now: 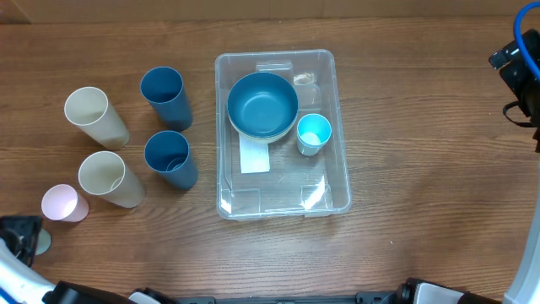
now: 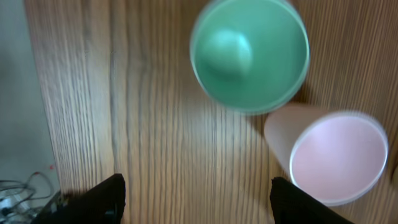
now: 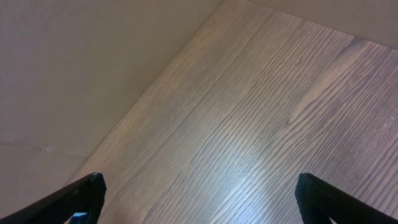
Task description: Pack container
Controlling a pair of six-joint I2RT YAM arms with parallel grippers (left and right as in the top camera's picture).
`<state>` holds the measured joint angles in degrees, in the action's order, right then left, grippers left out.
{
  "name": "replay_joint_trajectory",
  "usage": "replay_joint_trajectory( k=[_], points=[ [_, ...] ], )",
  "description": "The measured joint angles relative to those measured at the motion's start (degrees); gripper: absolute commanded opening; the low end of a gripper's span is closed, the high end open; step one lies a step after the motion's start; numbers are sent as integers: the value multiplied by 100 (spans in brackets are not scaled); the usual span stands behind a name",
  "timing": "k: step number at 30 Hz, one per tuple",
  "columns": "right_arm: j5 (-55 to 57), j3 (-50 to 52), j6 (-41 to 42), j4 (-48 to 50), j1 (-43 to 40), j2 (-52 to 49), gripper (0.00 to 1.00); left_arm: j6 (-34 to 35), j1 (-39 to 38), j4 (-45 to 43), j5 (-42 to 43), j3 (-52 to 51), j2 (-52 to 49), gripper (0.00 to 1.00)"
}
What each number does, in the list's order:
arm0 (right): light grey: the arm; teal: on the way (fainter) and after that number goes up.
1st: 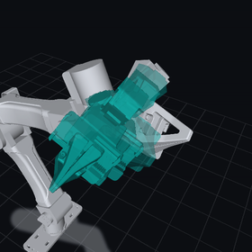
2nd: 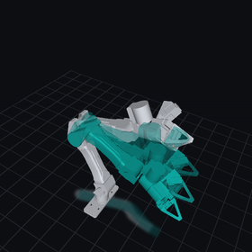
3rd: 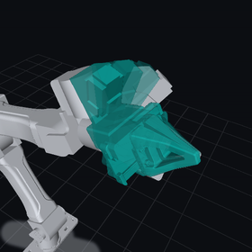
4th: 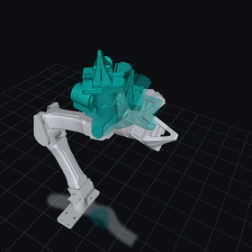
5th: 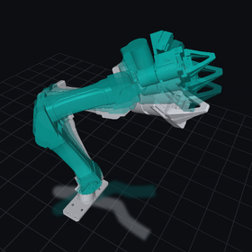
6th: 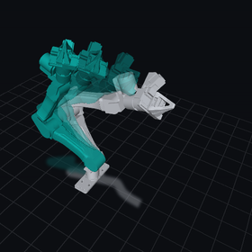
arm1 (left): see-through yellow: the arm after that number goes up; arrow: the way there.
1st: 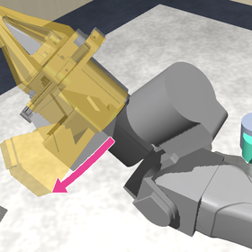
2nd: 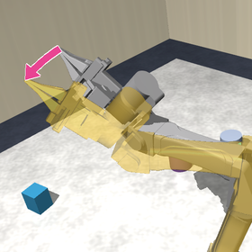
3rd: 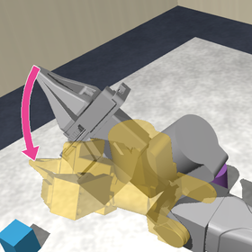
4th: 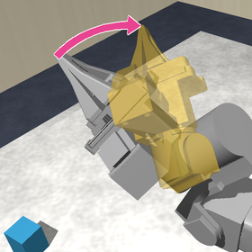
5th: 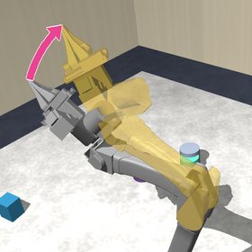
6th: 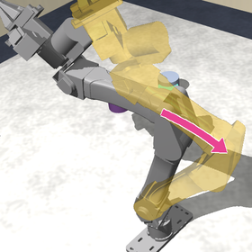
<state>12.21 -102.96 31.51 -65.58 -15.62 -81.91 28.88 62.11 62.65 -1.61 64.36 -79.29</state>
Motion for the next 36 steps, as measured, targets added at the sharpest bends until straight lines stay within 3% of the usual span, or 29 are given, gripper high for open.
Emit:
replay_joint_trajectory(
  k=[8,15,19,21,24,27,32,36],
  points=[
    [-2,0,0,0,0,0,100,-11,245,-656,-17,-9,-339,64],
    [-2,0,-2,0,0,0,100,-11,245,-1051,-227,-13,-1137,66],
    [-2,0,2,2,0,0,100,-35,245,-1349,-380,-15,-1497,45],
    [-2,0,0,0,0,0,100,-52,245,-1449,-407,-15,-1700,4],
    [-2,0,0,0,0,0,100,-44,245,-1445,-293,-9,-1904,4],
    [-2,0,0,-4,0,0,100,-44,245,-922,9,297,-1882,4],
    [0,0,0,-2,0,0,100,-48,210,1384,542,2959,-1517,4],
    [-2,0,-2,-2,0,0,100,-334,-431,2216,1436,4616,-879,4]
  ],
)
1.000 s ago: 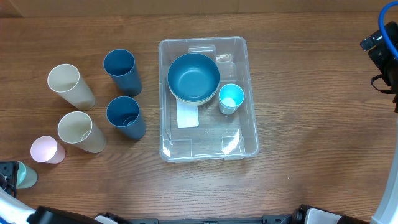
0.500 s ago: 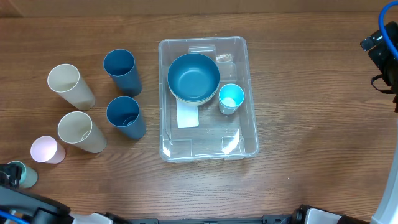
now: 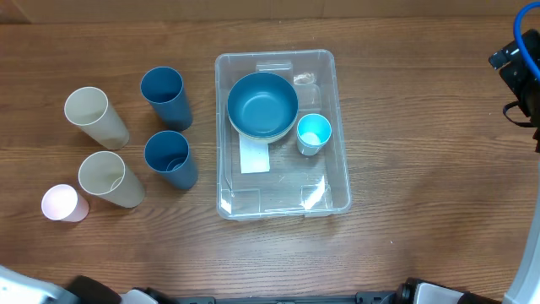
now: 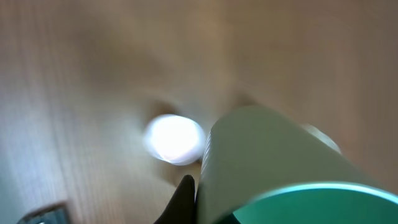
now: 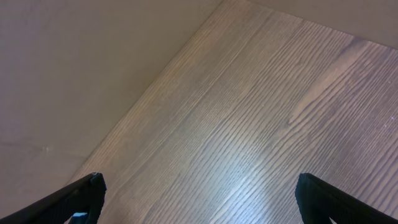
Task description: Pack container
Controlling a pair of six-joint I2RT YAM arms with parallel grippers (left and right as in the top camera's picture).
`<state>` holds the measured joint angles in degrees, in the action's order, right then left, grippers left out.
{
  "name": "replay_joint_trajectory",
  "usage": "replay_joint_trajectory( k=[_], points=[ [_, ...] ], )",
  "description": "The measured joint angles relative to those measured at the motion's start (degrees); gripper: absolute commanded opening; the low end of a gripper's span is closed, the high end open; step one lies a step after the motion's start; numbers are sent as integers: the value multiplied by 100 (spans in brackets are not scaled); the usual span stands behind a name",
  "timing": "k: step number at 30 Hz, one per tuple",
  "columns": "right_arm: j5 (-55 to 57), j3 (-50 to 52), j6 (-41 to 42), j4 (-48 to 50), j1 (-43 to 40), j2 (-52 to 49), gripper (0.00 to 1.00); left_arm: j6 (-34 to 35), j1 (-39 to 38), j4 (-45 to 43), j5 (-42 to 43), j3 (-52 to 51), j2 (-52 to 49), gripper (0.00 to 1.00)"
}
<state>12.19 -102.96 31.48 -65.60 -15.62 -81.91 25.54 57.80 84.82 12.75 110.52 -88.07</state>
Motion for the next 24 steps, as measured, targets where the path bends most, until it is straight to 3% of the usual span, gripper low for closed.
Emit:
replay_joint_trajectory(
  k=[1,2,6,9,11,14,19,21,23,24],
  points=[
    [0,0,2,2,0,0,100,-205,-573,11,363,293,210,4],
    [2,0,0,2,0,0,100,-339,-671,13,647,334,251,4],
    [0,7,0,7,0,-4,100,-1086,-4433,-238,739,568,651,4],
    [0,7,2,-2,0,-4,100,-1574,-6798,-787,282,575,17,4],
    [4,7,4,2,0,-4,100,-1902,-7790,-1093,61,573,-682,4],
    [4,7,2,2,0,-4,100,-2131,-8647,-1624,-415,573,-1709,4],
    [0,7,2,4,0,-4,100,-2175,-9110,-2092,-695,564,-2966,6],
    [2,7,4,4,0,-4,100,-2175,-9110,-2146,-750,564,-3259,15],
    [2,7,2,4,0,-4,100,-2218,-9110,-2144,-769,564,-3484,38],
    [0,7,4,4,0,-4,100,-2205,-9110,-2116,-778,564,-3508,44]
  ],
)
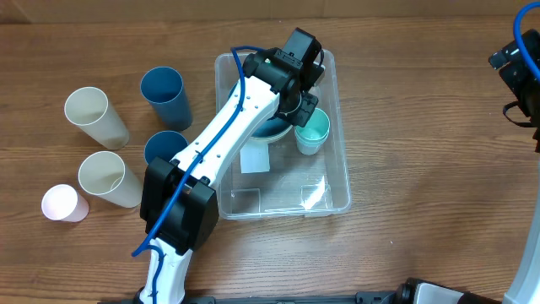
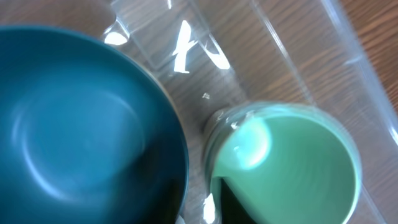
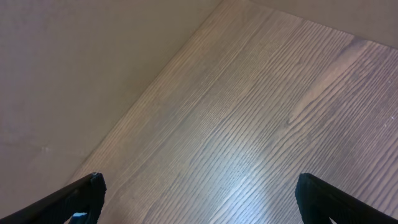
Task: Pack container
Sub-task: 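Grasp the pink cup with the left gripper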
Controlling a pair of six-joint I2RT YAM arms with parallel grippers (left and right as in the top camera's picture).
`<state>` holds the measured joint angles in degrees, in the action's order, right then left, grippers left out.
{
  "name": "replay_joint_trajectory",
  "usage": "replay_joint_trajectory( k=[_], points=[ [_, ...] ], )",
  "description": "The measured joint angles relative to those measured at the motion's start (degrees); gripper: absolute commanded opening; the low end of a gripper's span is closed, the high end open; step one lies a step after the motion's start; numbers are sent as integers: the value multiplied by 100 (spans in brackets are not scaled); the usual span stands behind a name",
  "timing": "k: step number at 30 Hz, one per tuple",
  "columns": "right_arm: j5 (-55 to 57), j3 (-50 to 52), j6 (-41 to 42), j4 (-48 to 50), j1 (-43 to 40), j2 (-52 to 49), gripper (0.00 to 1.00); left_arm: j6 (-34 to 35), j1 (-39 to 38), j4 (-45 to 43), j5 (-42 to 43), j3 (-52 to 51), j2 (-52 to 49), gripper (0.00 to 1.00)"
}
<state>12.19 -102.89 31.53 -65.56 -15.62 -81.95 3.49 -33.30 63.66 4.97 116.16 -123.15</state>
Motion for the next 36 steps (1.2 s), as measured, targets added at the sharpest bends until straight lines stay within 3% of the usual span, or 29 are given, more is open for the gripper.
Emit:
replay_joint_trajectory(
  k=[1,5,8,9,11,13,15,16,21,23,27,31,33,35,36],
  points=[
    [2,0,-4,-4,0,0,100,13,0,114,-11,17,0,47],
    [0,0,-2,-4,0,0,100,208,17,1158,-136,1019,35,41],
    [2,0,-4,-4,0,0,100,581,210,2490,-807,2205,354,28],
    [0,0,-2,0,0,-2,100,758,396,3095,-1191,2538,588,29],
    [2,0,-2,-2,0,0,100,911,918,3268,-1517,2623,1108,33],
    [2,0,-2,-4,0,0,100,1165,2081,3283,-1711,2479,1891,33],
    [0,0,-2,-4,0,0,100,1318,3084,3250,-1606,1869,2524,30],
    [0,0,-4,0,0,0,100,1467,4146,3298,-1655,1296,2962,30],
    [0,4,0,-2,0,0,100,2393,7272,2721,-1871,-975,3615,62],
    [4,7,-4,0,0,-2,100,2494,7862,1882,-1665,-2022,3589,68],
    [2,7,0,-2,0,0,100,2245,8706,409,-758,-3884,3359,69],
    [0,7,-2,-2,0,0,100,2068,8603,-306,-387,-4518,3042,61],
    [0,7,-2,-2,0,0,100,2013,8478,-542,-319,-4603,2802,41],
    [0,7,-2,-2,0,-2,100,1963,8413,-717,-295,-4607,2527,34],
    [0,7,-2,-2,0,0,100,1967,8389,-813,-293,-4610,2312,20]
  ],
)
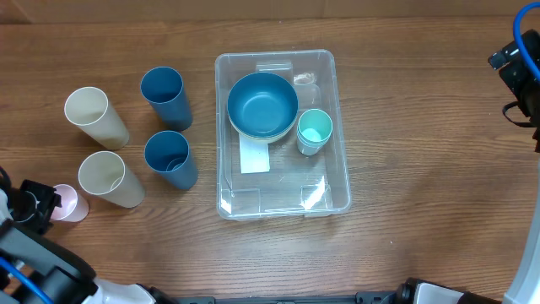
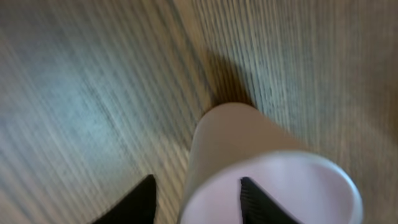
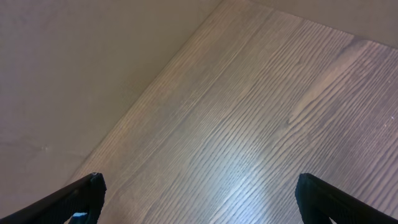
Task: Pack container
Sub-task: 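Grasp the pink cup with the left gripper, then stack the pink cup into the cups in the container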
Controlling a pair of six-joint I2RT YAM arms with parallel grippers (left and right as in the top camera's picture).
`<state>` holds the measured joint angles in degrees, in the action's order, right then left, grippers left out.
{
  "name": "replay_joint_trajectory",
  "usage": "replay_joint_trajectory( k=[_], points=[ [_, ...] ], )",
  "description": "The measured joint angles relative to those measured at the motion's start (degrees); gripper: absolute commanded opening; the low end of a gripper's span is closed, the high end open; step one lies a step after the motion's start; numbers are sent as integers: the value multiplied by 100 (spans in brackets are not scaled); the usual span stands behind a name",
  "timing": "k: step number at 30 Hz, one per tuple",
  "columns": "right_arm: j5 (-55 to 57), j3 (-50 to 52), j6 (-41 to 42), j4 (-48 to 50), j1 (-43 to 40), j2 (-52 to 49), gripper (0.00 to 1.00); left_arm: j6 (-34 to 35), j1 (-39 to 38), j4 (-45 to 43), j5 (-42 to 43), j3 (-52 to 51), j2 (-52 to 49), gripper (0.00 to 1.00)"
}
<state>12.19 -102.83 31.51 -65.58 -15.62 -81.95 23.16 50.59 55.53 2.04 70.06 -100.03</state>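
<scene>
The clear plastic container (image 1: 342,160) stands mid-table. It holds a dark blue bowl (image 1: 262,104), a white card (image 1: 254,158) and a green cup (image 1: 315,128) nested in a light blue cup. At the front left a small pink cup (image 1: 69,203) (image 2: 249,137) stands upright. My left gripper (image 1: 34,203) (image 2: 196,199) is open astride its rim, one finger inside the cup and one outside. My right gripper (image 3: 196,199) is open over bare wood at the far right edge, holding nothing.
Two tall beige cups (image 1: 97,116) (image 1: 111,178) and two tall dark blue cups (image 1: 165,97) (image 1: 171,159) stand left of the container. The pink cup sits close beside the nearer beige cup. The table's front edge lies just below my left arm.
My left arm was stretched over the container with the green cup in the light blue cup. Now it is back at the front left, the green cup let go, fingers astride the pink cup's rim.
My left gripper was open over the green and pink cups at the front left. Then it held the green cup, gone from the table. Then the cup was in the container's light blue cup. It stays there now, and my gripper is at the pink cup. The right arm stayed still.
</scene>
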Motion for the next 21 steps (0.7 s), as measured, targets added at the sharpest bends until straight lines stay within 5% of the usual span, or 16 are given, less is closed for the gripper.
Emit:
replay_joint_trajectory(
  k=[1,8,14,17,21],
  points=[
    [2,0,0,0,0,0,100,-26,-4,-7,15,-7,-240,4],
    [0,0,0,-2,0,-2,100,-85,7,885,212,334,-636,4],
    [2,0,0,0,0,0,100,-179,-297,2684,286,3226,1049,4],
    [2,0,0,0,0,0,100,-372,-1493,2892,400,4538,2186,4],
    [2,0,-2,0,0,0,100,-531,-4227,2304,557,4763,2732,5]
  ],
)
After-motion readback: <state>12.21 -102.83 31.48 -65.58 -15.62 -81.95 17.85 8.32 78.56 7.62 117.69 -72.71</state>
